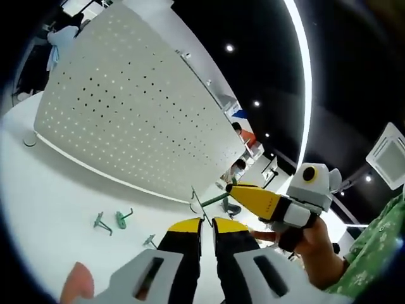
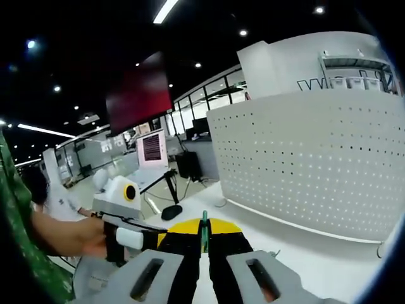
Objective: Insert the hook assembly into the mounting plate slot until the hook locks in place.
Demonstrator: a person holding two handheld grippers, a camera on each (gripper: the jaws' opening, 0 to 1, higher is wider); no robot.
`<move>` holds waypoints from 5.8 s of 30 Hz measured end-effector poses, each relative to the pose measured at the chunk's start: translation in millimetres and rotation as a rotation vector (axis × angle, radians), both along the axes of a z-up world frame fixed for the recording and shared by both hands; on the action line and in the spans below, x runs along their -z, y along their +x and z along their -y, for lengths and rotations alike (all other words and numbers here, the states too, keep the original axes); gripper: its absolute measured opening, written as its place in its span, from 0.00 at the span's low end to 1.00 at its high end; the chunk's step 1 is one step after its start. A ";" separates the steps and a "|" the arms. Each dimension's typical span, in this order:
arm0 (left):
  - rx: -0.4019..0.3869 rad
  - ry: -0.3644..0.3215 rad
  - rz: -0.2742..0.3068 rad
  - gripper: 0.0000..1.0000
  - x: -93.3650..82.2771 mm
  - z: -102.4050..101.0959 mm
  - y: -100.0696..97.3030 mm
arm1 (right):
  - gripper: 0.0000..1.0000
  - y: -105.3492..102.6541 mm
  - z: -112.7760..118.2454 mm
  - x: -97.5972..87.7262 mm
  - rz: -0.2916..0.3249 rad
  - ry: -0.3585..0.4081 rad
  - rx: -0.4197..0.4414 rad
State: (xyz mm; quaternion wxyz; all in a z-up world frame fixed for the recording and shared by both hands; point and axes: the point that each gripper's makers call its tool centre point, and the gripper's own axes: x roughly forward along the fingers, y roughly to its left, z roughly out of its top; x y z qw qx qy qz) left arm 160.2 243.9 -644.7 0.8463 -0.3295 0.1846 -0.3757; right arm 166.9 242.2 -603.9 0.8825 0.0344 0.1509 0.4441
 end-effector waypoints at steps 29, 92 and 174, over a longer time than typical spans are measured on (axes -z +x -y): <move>-0.059 0.172 0.190 0.04 -4.7 -4.1 7.1 | 0.02 -8.6 7.6 7.8 0.035 -0.064 0.047; -0.264 0.420 0.559 0.04 -32.9 5.6 -0.9 | 0.01 -0.2 11.1 -4.2 0.003 0.086 0.165; 0.025 0.542 0.578 0.29 -27.0 -50.0 -25.4 | 0.01 -8.0 148.1 36.7 0.378 -0.142 0.667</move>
